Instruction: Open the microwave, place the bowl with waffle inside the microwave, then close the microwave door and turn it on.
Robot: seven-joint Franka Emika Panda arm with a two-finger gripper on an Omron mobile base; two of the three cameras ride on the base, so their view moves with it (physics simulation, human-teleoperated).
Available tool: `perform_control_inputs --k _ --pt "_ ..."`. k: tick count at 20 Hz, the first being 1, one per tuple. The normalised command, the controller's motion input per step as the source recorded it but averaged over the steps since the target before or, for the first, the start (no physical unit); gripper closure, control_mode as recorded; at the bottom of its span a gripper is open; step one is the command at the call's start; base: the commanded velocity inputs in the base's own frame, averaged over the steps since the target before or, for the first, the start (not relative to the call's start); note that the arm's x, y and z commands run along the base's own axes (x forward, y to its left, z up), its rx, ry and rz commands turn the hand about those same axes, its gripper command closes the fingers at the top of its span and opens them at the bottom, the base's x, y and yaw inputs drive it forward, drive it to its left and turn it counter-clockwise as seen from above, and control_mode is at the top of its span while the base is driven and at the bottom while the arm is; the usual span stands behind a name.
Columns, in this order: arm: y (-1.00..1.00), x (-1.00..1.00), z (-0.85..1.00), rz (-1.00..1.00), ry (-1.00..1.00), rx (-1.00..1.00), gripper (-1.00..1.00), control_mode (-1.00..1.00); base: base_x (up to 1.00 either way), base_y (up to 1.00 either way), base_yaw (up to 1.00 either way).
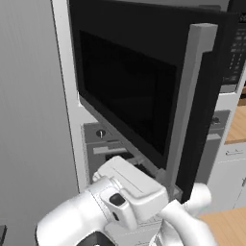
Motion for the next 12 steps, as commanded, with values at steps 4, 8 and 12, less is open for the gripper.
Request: perform_control_inputs --k 4,8,12 --pt "-0.56 0.25 0.07 0.14 0.00 0.01 -1.00 -1.00 0.00 0.00 0.00" --pt "-0.57 0.38 0.06 0.18 0.00 0.04 -1.00 -1.00 0.00 0.00 0.00" --pt "-0.63 0.42 0.00 0.22 0.00 0.05 -1.00 -1.00 0.00 0.00 0.00"
